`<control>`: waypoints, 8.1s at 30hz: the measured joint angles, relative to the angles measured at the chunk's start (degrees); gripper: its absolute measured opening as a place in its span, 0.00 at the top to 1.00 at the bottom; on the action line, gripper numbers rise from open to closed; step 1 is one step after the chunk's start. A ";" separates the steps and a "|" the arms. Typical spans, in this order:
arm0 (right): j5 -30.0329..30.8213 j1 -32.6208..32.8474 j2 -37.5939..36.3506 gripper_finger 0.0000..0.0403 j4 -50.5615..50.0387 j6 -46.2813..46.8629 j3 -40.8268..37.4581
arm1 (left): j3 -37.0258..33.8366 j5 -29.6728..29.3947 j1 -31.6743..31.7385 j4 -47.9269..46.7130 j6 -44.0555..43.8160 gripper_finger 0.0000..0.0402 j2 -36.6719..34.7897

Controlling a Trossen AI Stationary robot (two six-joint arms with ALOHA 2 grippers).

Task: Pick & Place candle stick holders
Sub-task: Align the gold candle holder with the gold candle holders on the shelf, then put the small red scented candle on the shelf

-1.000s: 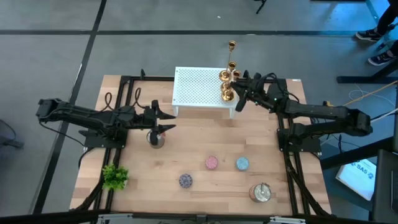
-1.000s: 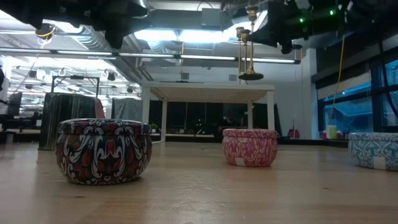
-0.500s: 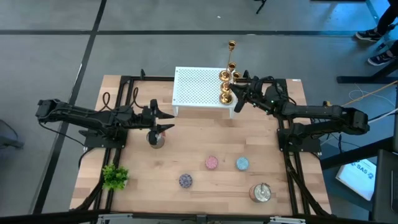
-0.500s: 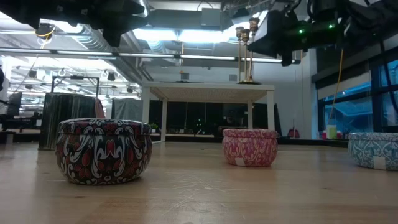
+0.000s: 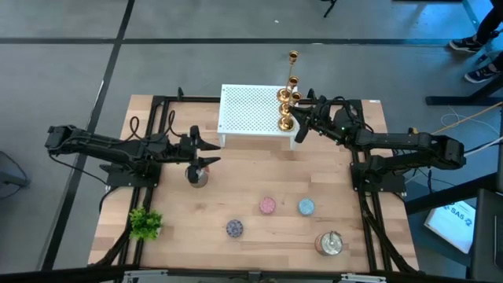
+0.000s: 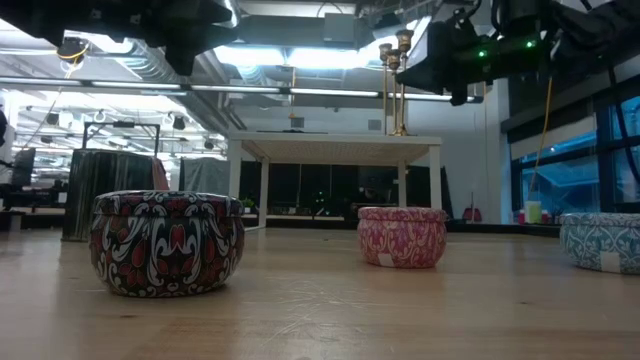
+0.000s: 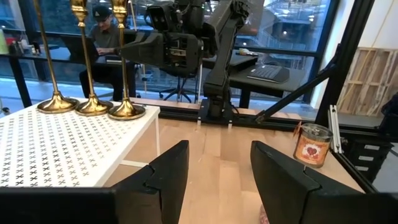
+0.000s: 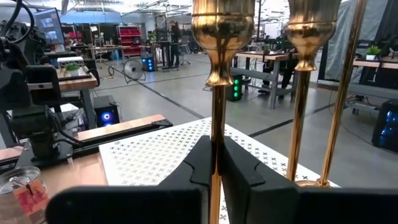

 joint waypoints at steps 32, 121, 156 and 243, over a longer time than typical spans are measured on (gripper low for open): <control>-9.58 5.75 -9.27 0.43 -39.90 2.59 8.75 | 24.86 0.66 -1.94 -49.02 -7.59 0.60 2.65; -11.26 32.81 4.57 0.43 -27.58 7.12 9.92 | 49.59 11.19 -24.72 -50.07 8.46 0.15 64.31; -10.80 32.79 4.57 0.43 -29.68 7.08 9.92 | 49.59 11.17 -23.41 -53.18 8.37 0.30 62.28; -11.25 5.82 -51.80 0.43 -27.68 -1.85 -27.32 | 54.77 10.06 12.82 -66.30 10.58 0.30 34.14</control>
